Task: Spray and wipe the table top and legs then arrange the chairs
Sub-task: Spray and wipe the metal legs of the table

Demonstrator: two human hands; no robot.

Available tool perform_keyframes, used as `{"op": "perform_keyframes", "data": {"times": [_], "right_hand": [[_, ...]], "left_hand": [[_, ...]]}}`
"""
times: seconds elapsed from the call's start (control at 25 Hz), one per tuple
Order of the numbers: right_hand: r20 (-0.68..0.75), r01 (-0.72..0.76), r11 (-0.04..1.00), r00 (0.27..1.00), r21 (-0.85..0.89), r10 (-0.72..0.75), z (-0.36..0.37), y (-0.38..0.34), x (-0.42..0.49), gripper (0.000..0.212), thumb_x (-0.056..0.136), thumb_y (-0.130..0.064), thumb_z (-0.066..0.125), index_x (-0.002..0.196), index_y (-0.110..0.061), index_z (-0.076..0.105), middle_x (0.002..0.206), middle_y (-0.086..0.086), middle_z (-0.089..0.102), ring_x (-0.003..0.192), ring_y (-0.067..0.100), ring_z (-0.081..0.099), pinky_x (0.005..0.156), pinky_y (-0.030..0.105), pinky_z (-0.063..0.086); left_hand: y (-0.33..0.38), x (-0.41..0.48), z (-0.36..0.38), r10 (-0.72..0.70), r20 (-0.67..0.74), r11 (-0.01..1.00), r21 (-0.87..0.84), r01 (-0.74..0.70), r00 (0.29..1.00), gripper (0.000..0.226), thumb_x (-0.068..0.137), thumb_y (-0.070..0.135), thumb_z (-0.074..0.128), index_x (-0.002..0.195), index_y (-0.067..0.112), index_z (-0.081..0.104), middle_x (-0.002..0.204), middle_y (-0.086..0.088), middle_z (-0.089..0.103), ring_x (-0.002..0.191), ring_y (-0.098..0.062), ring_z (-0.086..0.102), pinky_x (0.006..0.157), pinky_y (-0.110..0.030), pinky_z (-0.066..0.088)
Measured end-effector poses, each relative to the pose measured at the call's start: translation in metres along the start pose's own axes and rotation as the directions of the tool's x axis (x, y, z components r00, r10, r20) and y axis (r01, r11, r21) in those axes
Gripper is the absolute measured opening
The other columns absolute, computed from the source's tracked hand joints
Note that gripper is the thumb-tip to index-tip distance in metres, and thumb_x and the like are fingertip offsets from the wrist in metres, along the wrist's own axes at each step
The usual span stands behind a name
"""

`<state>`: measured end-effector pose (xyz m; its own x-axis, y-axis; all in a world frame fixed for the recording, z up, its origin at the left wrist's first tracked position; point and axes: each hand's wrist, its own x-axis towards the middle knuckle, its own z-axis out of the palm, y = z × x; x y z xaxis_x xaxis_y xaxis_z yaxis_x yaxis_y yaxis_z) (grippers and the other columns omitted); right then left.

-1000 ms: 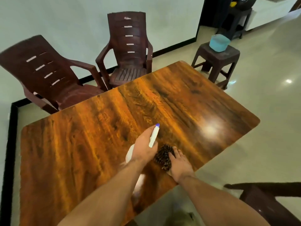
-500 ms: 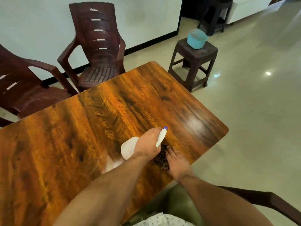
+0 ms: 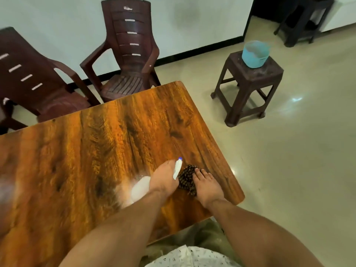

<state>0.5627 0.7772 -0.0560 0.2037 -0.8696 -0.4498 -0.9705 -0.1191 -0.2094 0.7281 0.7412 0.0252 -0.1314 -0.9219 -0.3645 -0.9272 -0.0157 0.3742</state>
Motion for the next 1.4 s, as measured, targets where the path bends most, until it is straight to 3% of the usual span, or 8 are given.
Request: {"op": "perform_keyframes", "data": {"times": [0.2,0.4,0.56,0.72,1.04,1.2,1.28,1.4], "right_hand": [[0.116,0.372,0.919,0.926,-0.128,-0.359,-0.01,0.041,0.001,0.08,0.096,-0.028,0.06,0.161,-0.018,0.013,0.168,0.001,0.006,0.155,0.021,0.002,0.123,0.034,0.0],[0.315,0.719,0.649,0.694,-0.25,-0.648,-0.024,0.074,0.028,0.085,0.089,-0.028,0.067,0.159,-0.014,0.02,0.167,0.009,0.011,0.154,0.027,0.011,0.123,0.036,0.008],[0.421,0.844,0.503,0.531,-0.186,-0.735,-0.035,0.093,0.054,0.083,0.086,-0.029,0.07,0.156,-0.012,0.028,0.167,0.01,0.015,0.153,0.028,0.012,0.124,0.038,0.011],[0.497,0.929,0.324,0.37,-0.179,-0.785,-0.039,0.108,0.056,0.08,0.083,-0.03,0.071,0.152,-0.008,0.036,0.164,0.011,0.022,0.152,0.028,0.018,0.125,0.038,0.015],[0.622,0.982,0.076,0.17,-0.174,-0.765,-0.063,0.163,0.037,0.064,0.085,-0.027,0.069,0.143,-0.011,0.045,0.156,0.01,0.033,0.145,0.029,0.028,0.118,0.04,0.029],[0.623,0.972,-0.121,0.033,-0.203,-0.781,-0.061,0.202,0.02,0.048,0.085,-0.03,0.071,0.126,-0.017,0.051,0.132,0.007,0.051,0.125,0.028,0.044,0.103,0.041,0.039],[0.609,0.978,-0.088,0.047,-0.189,-0.791,-0.048,0.229,0.016,0.047,0.083,-0.032,0.074,0.122,-0.019,0.051,0.126,0.004,0.053,0.119,0.026,0.047,0.099,0.039,0.042],[0.593,0.978,0.118,0.198,-0.17,-0.781,-0.026,0.275,0.025,0.048,0.081,-0.028,0.074,0.122,-0.022,0.049,0.123,-0.001,0.053,0.115,0.019,0.049,0.099,0.032,0.045]], "left_hand": [[0.035,0.016,0.018,-0.127,-0.057,0.991,-0.053,0.124,0.99,0.023,0.088,0.011,0.054,0.111,0.015,0.057,0.11,-0.006,0.065,0.1,-0.029,0.064,0.083,-0.038,0.049],[0.046,0.019,0.042,-0.32,-0.113,0.947,-0.059,0.315,0.941,0.033,0.087,0.018,0.054,0.12,0.017,0.054,0.113,-0.005,0.065,0.103,-0.029,0.064,0.087,-0.039,0.052],[0.07,0.017,0.059,-0.693,-0.171,0.703,-0.374,0.605,0.7,0.039,0.084,0.017,0.061,0.123,0.019,0.055,0.11,-0.005,0.067,0.097,-0.028,0.066,0.078,-0.035,0.053],[0.122,-0.012,0.089,-0.897,-0.146,0.419,-0.58,0.698,0.417,0.034,0.083,0.015,0.066,0.116,0.02,0.058,0.105,-0.005,0.067,0.091,-0.027,0.063,0.076,-0.036,0.052],[0.235,-0.049,0.184,-1.0,0.003,0.014,-0.82,0.572,0.029,0.013,0.083,0.006,0.054,0.08,0.017,0.047,0.077,-0.001,0.055,0.075,-0.029,0.053,0.064,-0.035,0.04],[0.289,-0.035,0.239,-0.978,0.138,-0.191,-0.898,0.397,-0.159,0.011,0.085,0.004,0.056,0.087,0.014,0.051,0.081,-0.003,0.056,0.078,-0.029,0.055,0.068,-0.031,0.036],[0.313,-0.019,0.268,-0.948,0.23,-0.289,-0.911,0.293,-0.221,0.01,0.088,0.005,0.057,0.092,0.013,0.052,0.085,-0.005,0.057,0.075,-0.024,0.052,0.069,-0.031,0.038],[0.344,0.017,0.302,-0.905,0.349,-0.378,-0.922,0.082,-0.243,0.015,0.089,0.003,0.06,0.099,0.013,0.054,0.092,-0.01,0.063,0.07,-0.015,0.053,0.062,-0.025,0.043]]}}
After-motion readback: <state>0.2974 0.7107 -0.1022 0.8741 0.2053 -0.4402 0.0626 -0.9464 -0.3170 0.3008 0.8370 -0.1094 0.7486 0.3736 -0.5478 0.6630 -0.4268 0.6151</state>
